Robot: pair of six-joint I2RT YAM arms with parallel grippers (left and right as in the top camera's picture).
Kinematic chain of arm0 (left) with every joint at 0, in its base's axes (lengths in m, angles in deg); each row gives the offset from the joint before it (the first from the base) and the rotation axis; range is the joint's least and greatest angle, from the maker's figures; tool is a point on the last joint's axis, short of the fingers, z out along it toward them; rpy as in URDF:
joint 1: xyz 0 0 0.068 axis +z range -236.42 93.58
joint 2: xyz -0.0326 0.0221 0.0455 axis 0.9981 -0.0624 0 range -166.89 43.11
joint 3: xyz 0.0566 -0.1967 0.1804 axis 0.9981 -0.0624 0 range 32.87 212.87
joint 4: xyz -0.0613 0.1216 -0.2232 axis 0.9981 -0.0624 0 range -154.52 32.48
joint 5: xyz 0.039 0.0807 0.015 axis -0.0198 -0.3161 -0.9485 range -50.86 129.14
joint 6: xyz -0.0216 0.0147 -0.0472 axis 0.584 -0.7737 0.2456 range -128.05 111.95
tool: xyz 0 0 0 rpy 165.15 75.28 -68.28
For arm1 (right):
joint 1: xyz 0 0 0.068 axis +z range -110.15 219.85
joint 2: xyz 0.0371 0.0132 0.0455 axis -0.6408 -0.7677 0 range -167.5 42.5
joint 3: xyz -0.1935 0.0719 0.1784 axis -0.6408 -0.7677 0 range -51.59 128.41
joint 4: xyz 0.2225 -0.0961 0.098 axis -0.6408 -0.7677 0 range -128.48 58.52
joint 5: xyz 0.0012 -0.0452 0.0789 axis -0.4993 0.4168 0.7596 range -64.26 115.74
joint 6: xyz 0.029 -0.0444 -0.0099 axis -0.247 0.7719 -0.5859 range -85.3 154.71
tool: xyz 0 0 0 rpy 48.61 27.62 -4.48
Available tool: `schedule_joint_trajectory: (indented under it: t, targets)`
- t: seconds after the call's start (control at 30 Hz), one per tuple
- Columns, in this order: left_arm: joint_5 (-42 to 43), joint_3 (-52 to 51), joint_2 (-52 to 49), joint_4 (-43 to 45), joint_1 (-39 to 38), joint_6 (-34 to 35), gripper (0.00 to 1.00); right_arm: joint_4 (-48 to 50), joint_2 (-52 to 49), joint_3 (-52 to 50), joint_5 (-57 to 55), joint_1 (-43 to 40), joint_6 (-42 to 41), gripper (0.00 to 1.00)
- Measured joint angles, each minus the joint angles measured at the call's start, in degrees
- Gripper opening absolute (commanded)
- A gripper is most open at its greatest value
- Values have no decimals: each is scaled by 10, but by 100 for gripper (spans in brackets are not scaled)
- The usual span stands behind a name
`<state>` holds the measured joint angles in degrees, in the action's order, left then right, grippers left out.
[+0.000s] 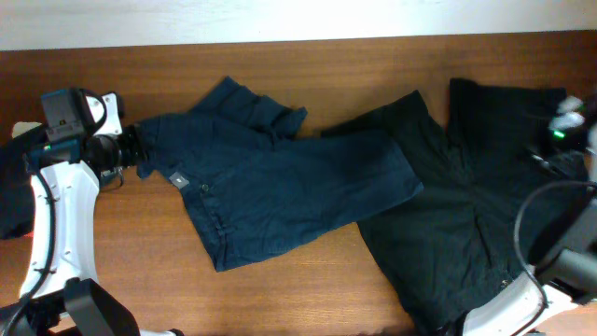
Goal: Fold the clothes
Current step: 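Drag the navy shorts leftward to the table center with the right gripper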
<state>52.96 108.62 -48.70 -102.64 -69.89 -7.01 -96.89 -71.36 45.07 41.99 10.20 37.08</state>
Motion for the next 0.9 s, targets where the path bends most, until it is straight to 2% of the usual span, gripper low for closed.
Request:
schedule_joint_trajectory:
  t: [0.1,0.23,0.43,0.7,0.8,0.9]
  targets:
    - [-2,0,0,-16,0,0,0,20,0,0,36,86,55,22]
    - [-4,0,0,-21,0,0,0,89,0,0,34,201,68,22]
    - [-4,0,0,-30,0,0,0,177,-45,0,31,285,66,22]
    - [-4,0,0,-33,0,0,0,236,-148,0,-8,311,31,20]
    - [-4,0,0,-33,0,0,0,239,-155,1,-32,301,21,19]
    - [-4,0,0,-33,0,0,0,236,-155,4,-76,283,17,13]
